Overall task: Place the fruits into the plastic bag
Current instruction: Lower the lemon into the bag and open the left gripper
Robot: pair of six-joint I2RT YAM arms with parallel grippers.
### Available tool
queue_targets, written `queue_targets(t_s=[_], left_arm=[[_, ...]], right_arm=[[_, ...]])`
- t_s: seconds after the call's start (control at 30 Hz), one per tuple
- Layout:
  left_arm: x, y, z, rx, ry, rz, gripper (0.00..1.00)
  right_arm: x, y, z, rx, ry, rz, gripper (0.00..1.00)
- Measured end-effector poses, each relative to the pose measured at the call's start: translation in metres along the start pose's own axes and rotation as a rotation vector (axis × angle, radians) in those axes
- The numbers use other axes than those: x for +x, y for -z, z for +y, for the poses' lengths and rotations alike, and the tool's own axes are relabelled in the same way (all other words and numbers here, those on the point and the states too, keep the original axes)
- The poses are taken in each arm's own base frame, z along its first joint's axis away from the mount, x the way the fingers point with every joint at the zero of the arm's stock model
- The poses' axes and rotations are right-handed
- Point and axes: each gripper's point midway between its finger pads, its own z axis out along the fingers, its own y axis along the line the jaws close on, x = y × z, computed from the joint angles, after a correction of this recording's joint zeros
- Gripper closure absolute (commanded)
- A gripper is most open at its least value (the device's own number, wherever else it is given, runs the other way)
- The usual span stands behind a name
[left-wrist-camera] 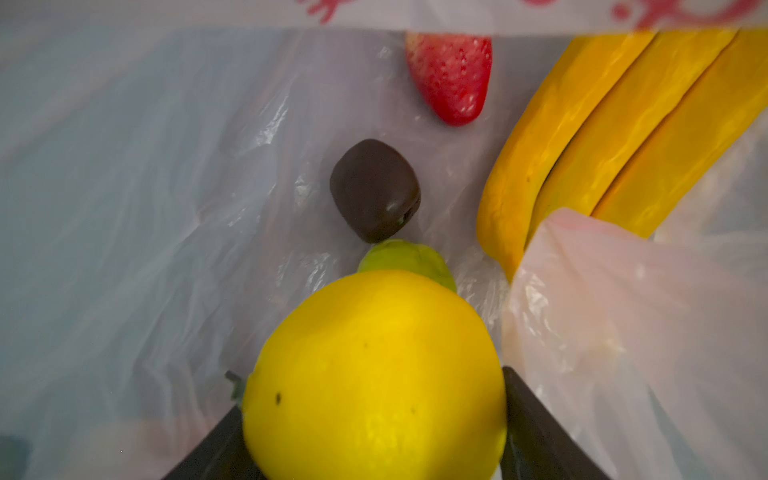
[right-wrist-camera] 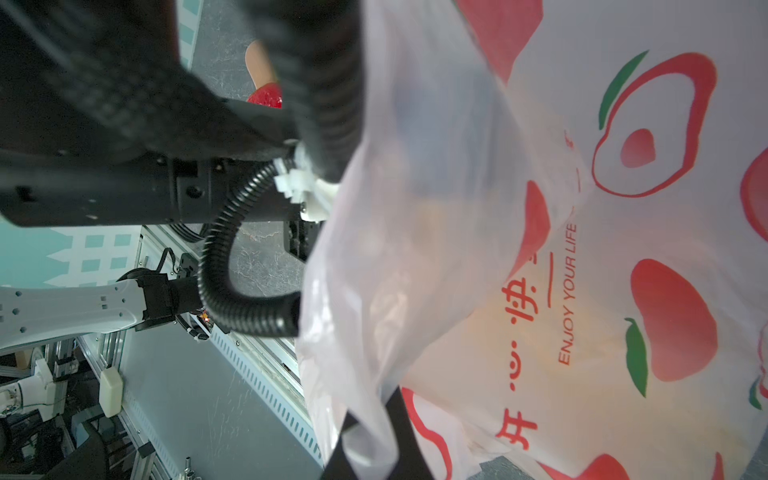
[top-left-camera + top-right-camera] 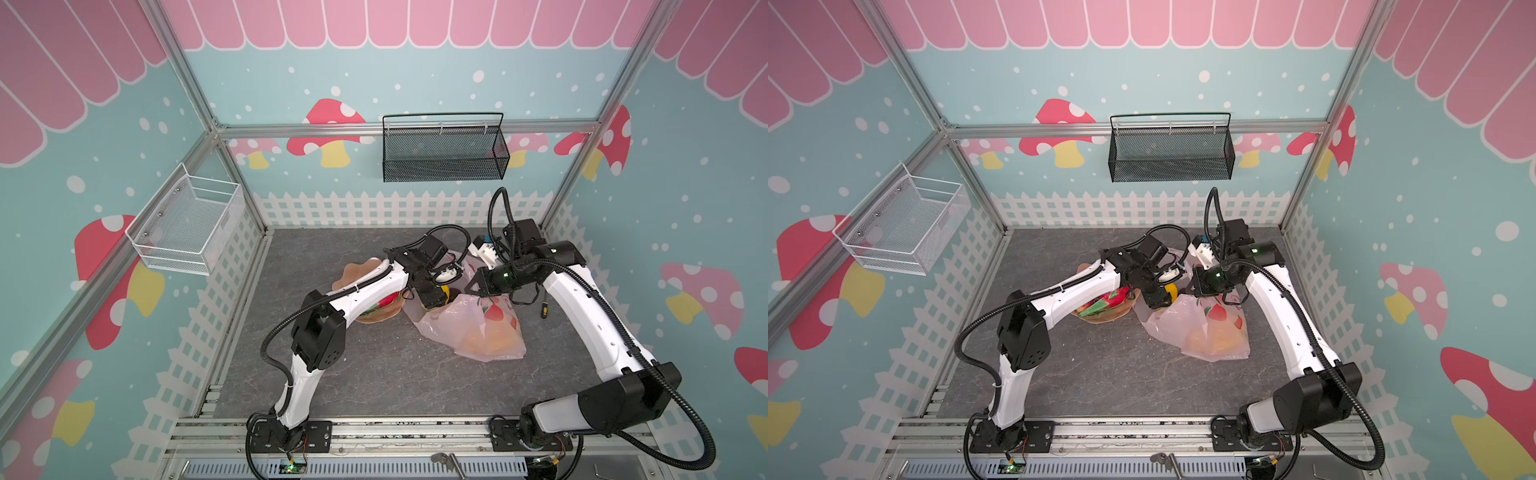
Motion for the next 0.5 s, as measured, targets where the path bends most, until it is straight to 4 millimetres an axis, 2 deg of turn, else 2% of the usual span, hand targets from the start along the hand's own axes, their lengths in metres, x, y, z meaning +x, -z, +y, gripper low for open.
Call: queue_targets(t_s=[0.27,0.5], left_arm=[[-0.03,-0.004,-0.027,0.114,0.113,-0.109,0.42],[-0.051,-0.009,-0.037,0.18,0.232,-0.185,0.36]], right_arm=[[0.001,-0.001,-0.001,0.001,-0.002,0.004,1.0],[0.003,-0.004,-0.002,0.001,-0.006,0.01,1.0]])
